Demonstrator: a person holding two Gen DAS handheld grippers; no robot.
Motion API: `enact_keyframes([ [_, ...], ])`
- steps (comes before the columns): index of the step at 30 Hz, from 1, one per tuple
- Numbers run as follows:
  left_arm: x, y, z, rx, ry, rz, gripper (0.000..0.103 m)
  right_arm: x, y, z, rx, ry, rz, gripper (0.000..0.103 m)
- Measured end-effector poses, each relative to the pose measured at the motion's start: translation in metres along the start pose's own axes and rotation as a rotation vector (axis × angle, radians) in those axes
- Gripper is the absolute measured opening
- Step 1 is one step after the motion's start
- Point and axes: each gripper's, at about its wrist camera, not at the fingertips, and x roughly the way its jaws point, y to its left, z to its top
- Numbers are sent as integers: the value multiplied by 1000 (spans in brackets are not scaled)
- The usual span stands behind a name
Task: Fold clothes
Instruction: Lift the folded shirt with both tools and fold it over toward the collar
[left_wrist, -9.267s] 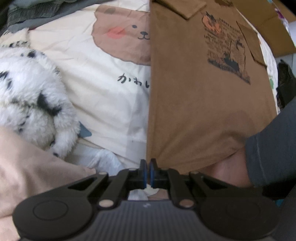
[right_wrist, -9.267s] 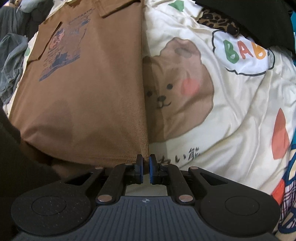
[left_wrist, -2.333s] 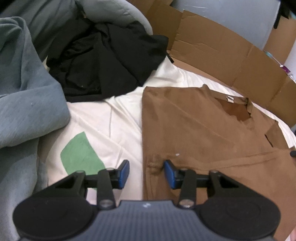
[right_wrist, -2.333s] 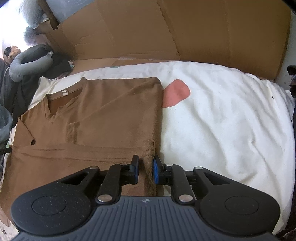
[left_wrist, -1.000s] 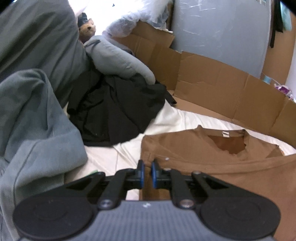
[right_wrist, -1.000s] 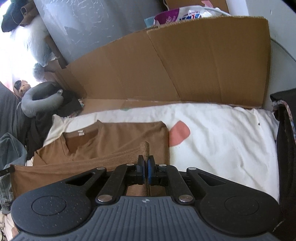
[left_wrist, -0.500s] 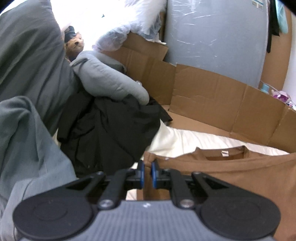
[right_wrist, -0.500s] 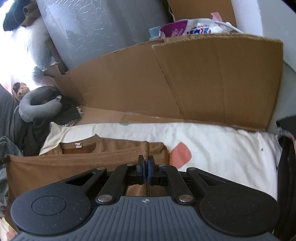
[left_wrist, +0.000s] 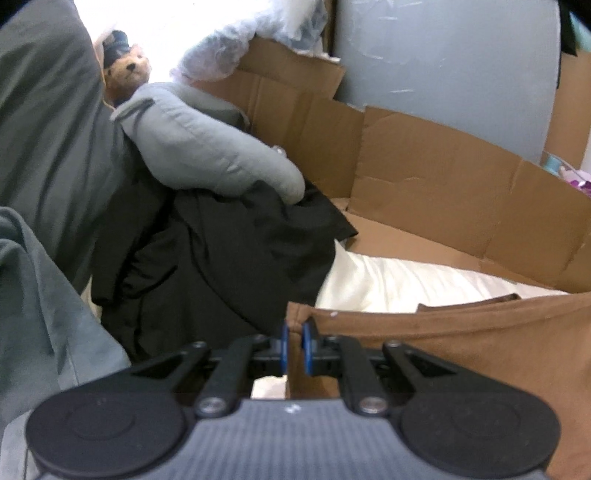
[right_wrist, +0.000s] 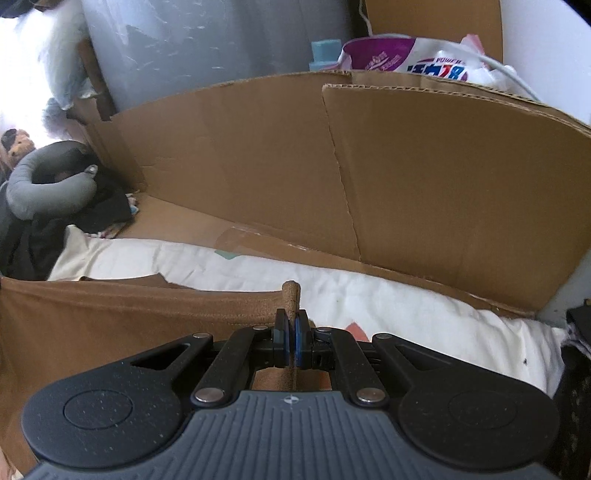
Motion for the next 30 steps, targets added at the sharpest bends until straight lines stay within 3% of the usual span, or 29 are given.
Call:
enact_keyframes([
  [11,38,1,3,26,38,20,9,48,15,14,-60,30,-80,1],
  [19,41,2,17,26,12,11,9,55,18,22,-61,34,-126,1],
  [30,71,5,22,-20,53,26,9,78,29,33,-87,62,-185,1],
])
